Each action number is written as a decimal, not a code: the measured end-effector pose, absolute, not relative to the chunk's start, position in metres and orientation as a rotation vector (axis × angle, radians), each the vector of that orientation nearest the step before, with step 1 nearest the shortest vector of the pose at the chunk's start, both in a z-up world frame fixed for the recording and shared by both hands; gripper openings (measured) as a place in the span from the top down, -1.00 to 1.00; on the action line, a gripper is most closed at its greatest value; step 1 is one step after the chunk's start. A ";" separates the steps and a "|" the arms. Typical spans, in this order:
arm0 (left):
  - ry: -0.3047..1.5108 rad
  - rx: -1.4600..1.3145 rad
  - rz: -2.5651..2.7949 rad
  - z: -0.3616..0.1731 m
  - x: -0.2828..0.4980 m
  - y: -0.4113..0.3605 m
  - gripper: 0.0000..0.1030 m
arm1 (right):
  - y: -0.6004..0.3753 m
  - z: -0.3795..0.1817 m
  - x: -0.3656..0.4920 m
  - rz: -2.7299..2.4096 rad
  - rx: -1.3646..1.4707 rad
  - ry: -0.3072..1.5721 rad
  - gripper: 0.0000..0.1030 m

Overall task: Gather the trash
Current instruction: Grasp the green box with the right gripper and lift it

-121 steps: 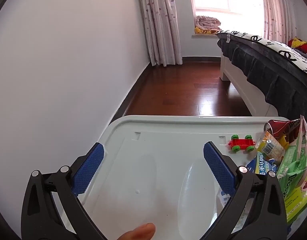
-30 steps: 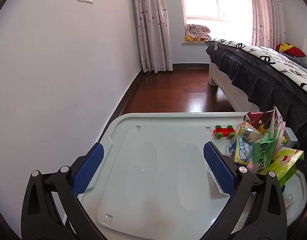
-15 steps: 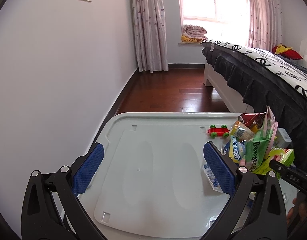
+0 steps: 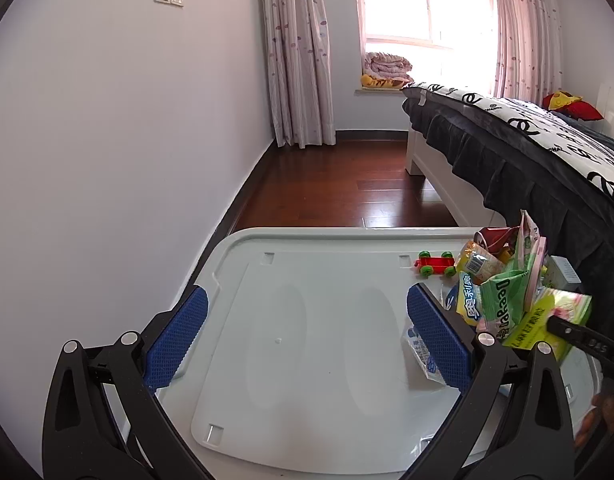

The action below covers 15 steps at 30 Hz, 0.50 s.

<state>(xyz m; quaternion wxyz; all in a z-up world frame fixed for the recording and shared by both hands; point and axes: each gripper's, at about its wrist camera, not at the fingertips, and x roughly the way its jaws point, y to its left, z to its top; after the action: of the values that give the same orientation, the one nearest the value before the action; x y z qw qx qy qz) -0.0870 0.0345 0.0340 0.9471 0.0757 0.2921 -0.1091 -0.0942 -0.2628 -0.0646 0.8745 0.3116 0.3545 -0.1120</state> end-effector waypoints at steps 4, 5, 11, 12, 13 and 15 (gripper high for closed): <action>0.592 0.155 -0.230 0.033 -0.088 0.032 -0.89 | -0.268 -0.049 -0.107 -0.195 0.665 0.702 0.28; 0.592 0.158 -0.232 0.033 -0.088 0.031 -0.89 | -0.269 -0.048 -0.109 -0.184 0.674 0.696 0.28; 0.593 0.177 -0.243 0.030 -0.089 0.025 -0.89 | -0.271 -0.049 -0.111 -0.118 0.713 0.695 0.32; 0.592 0.177 -0.244 0.030 -0.089 0.024 -0.89 | -0.272 -0.048 -0.111 -0.101 0.728 0.689 0.33; 0.591 0.175 -0.247 0.031 -0.089 0.024 -0.89 | -0.271 -0.048 -0.112 -0.094 0.735 0.685 0.33; 0.590 0.173 -0.248 0.031 -0.089 0.025 -0.89 | -0.273 -0.048 -0.115 -0.072 0.763 0.675 0.34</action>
<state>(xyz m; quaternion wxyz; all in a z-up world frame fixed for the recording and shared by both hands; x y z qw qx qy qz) -0.0895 0.0252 0.0309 0.9456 0.0850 0.2896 -0.1216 -0.1146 -0.2726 -0.0476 0.8724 0.3651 0.3230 -0.0343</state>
